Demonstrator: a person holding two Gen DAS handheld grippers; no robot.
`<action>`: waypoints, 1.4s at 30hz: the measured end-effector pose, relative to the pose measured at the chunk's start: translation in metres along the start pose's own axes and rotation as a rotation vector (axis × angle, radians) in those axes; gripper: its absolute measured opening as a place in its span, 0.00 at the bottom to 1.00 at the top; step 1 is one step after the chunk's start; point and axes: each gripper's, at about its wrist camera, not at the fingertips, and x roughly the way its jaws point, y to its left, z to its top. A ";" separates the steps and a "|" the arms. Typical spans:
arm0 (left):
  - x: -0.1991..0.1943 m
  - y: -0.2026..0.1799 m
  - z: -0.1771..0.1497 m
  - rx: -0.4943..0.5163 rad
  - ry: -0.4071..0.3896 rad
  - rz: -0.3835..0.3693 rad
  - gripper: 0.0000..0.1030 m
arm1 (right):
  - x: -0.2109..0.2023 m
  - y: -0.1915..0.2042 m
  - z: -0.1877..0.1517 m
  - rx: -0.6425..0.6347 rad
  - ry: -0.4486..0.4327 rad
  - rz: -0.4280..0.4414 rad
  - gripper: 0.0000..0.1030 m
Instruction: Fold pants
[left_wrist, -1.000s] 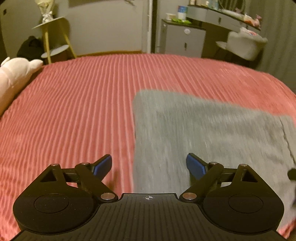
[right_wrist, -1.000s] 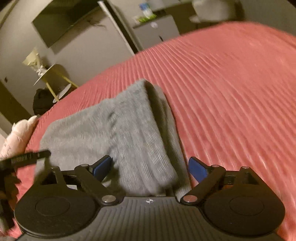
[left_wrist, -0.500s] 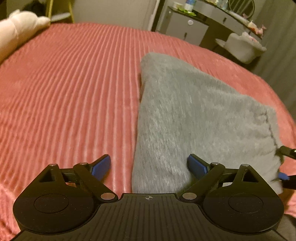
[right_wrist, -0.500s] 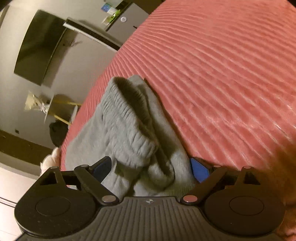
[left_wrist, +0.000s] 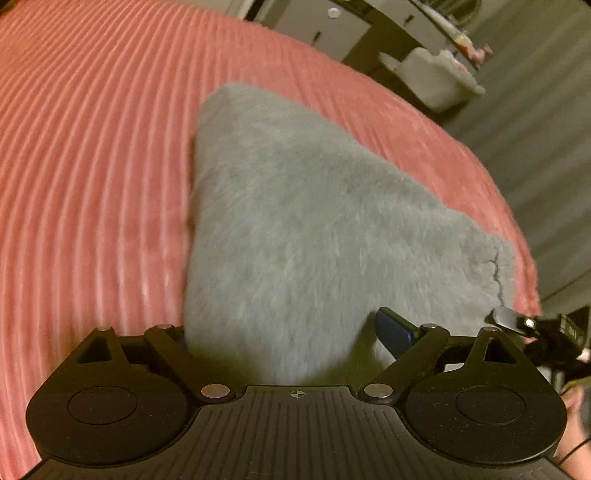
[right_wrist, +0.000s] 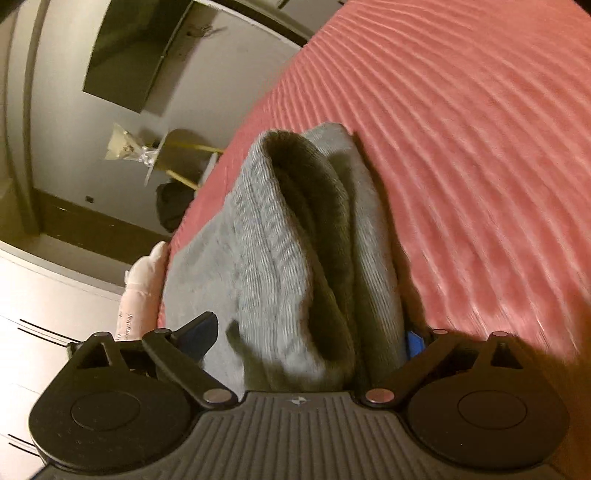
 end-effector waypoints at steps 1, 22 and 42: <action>0.000 -0.005 0.001 0.028 -0.014 0.015 0.77 | 0.003 0.000 0.003 -0.007 0.004 -0.015 0.71; -0.011 -0.014 -0.010 0.136 -0.100 0.062 0.46 | 0.014 0.043 -0.019 -0.194 -0.062 -0.183 0.60; 0.000 -0.036 -0.009 0.214 -0.094 0.178 0.55 | 0.030 0.094 -0.023 -0.348 -0.044 -0.327 0.67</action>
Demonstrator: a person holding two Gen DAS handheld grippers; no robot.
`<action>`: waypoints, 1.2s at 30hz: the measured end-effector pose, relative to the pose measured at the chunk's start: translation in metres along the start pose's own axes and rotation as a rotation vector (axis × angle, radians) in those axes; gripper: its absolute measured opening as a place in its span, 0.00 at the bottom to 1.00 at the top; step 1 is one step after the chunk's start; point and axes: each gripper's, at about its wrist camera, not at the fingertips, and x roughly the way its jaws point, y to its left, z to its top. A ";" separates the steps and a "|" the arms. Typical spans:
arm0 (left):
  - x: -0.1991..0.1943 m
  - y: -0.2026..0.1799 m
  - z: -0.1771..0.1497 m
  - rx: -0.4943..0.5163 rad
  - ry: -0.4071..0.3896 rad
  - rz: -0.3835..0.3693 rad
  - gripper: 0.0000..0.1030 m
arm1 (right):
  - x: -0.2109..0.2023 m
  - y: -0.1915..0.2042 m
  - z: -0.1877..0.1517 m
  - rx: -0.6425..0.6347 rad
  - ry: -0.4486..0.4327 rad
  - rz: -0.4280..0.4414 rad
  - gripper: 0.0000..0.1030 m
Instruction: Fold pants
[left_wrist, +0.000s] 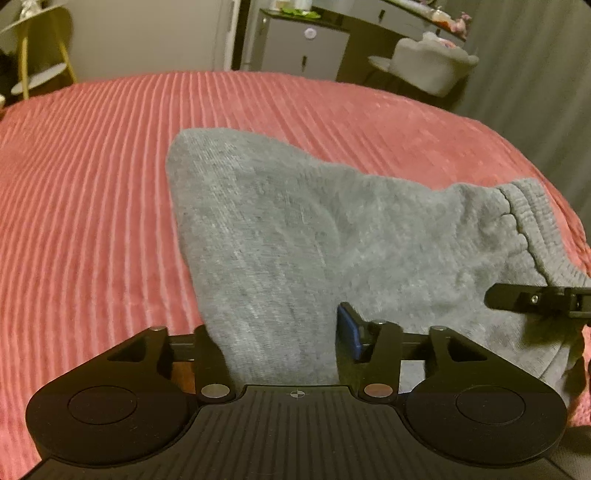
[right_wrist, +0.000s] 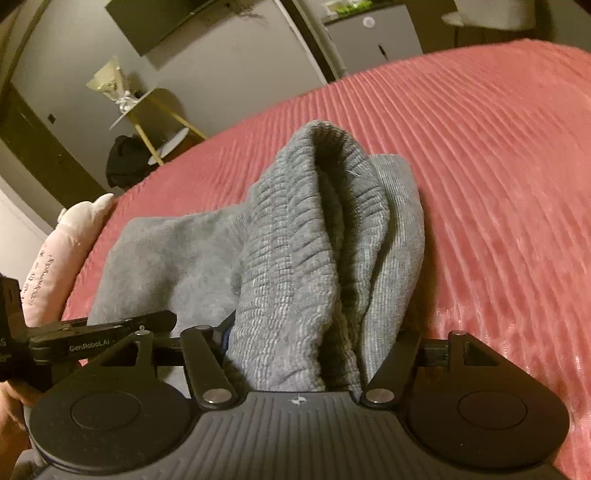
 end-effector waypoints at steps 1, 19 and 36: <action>0.002 0.002 0.000 -0.014 0.005 -0.005 0.58 | 0.004 -0.001 0.000 0.008 0.008 -0.002 0.69; -0.035 -0.009 0.020 -0.005 -0.091 0.003 0.34 | -0.025 0.036 0.004 -0.037 -0.157 -0.040 0.54; -0.055 -0.003 -0.015 0.109 -0.212 0.202 0.81 | -0.052 0.006 0.007 0.273 -0.357 -0.038 0.86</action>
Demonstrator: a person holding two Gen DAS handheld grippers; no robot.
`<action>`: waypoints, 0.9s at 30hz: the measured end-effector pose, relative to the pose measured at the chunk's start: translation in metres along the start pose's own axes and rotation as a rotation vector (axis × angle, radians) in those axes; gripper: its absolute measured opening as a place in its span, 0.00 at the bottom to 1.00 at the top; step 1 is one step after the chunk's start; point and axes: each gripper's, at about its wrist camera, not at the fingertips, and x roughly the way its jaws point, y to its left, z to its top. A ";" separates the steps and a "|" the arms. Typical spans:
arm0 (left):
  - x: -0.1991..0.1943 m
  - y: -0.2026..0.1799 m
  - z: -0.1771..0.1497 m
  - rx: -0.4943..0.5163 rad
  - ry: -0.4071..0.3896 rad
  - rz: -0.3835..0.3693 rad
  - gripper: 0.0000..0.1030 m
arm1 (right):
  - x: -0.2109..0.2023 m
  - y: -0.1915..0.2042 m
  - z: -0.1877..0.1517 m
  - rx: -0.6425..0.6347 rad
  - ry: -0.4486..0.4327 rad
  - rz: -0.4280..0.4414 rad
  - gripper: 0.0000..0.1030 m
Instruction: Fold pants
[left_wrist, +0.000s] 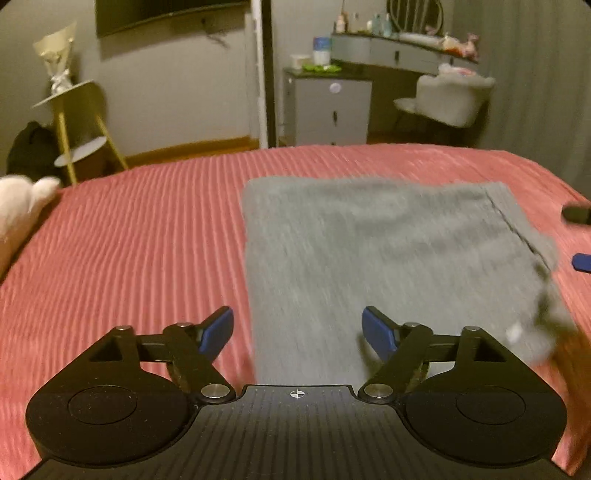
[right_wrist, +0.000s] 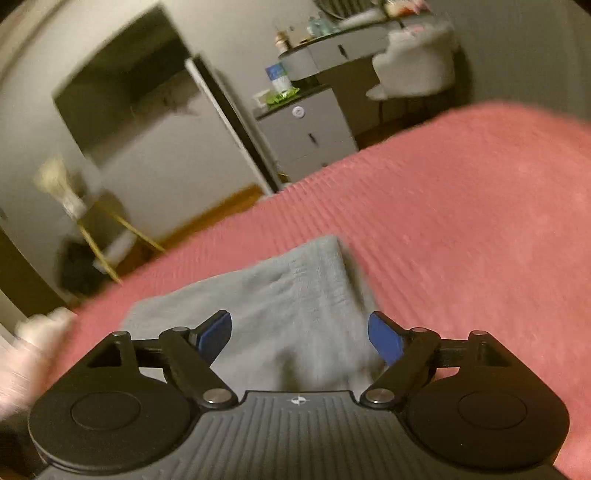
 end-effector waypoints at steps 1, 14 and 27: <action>-0.006 -0.002 -0.016 -0.004 -0.016 0.013 0.81 | -0.006 -0.011 -0.008 0.073 0.014 0.058 0.87; 0.007 -0.001 -0.042 -0.054 0.040 -0.018 0.83 | 0.052 -0.055 -0.045 0.461 0.098 0.077 0.61; -0.003 0.030 -0.054 -0.231 0.022 -0.017 0.75 | 0.009 -0.030 -0.050 0.297 -0.062 0.121 0.27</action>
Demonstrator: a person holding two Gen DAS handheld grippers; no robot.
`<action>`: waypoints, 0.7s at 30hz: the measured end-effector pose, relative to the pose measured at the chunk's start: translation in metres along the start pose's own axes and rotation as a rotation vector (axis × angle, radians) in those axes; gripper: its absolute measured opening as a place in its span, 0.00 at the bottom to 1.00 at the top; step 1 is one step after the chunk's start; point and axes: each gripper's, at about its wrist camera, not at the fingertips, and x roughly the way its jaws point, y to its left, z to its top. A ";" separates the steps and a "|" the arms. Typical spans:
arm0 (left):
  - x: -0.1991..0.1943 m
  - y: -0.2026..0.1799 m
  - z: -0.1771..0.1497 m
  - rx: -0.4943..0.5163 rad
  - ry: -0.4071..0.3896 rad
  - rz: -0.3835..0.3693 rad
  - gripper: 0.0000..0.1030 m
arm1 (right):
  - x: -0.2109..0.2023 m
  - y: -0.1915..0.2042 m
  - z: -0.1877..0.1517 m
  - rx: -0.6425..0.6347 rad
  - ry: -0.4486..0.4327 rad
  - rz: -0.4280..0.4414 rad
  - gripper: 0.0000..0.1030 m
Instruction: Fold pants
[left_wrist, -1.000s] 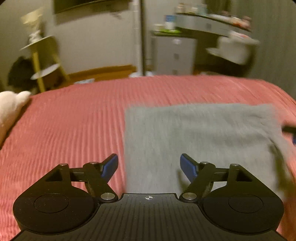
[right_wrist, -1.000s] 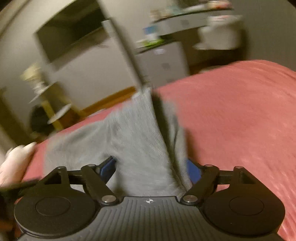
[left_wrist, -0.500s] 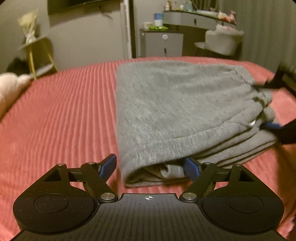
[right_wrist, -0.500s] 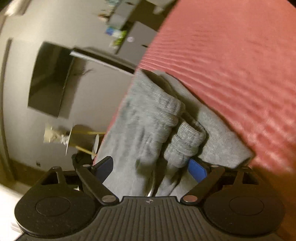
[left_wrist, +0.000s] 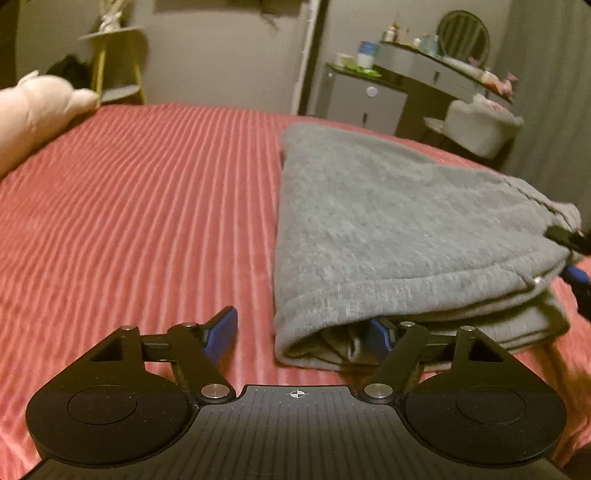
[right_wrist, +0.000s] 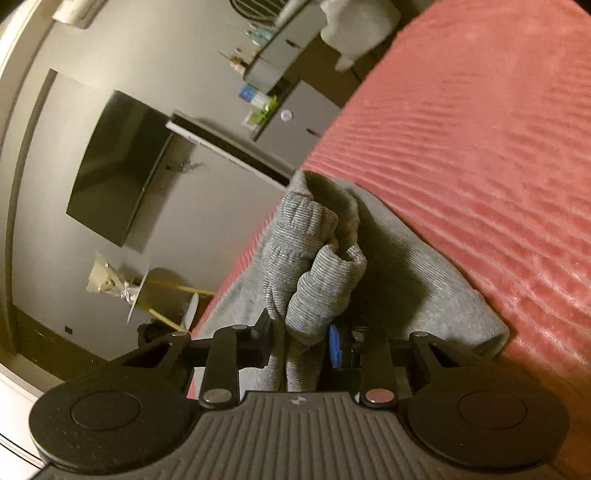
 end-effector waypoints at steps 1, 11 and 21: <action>0.000 0.001 -0.001 0.009 -0.006 0.016 0.76 | -0.005 -0.001 -0.004 0.011 -0.009 0.006 0.27; -0.020 0.013 -0.006 0.014 0.019 0.100 0.83 | -0.014 -0.020 0.001 -0.031 0.052 -0.153 0.41; -0.024 -0.002 -0.020 0.043 0.122 0.185 0.92 | -0.003 0.016 -0.038 -0.520 0.196 -0.443 0.91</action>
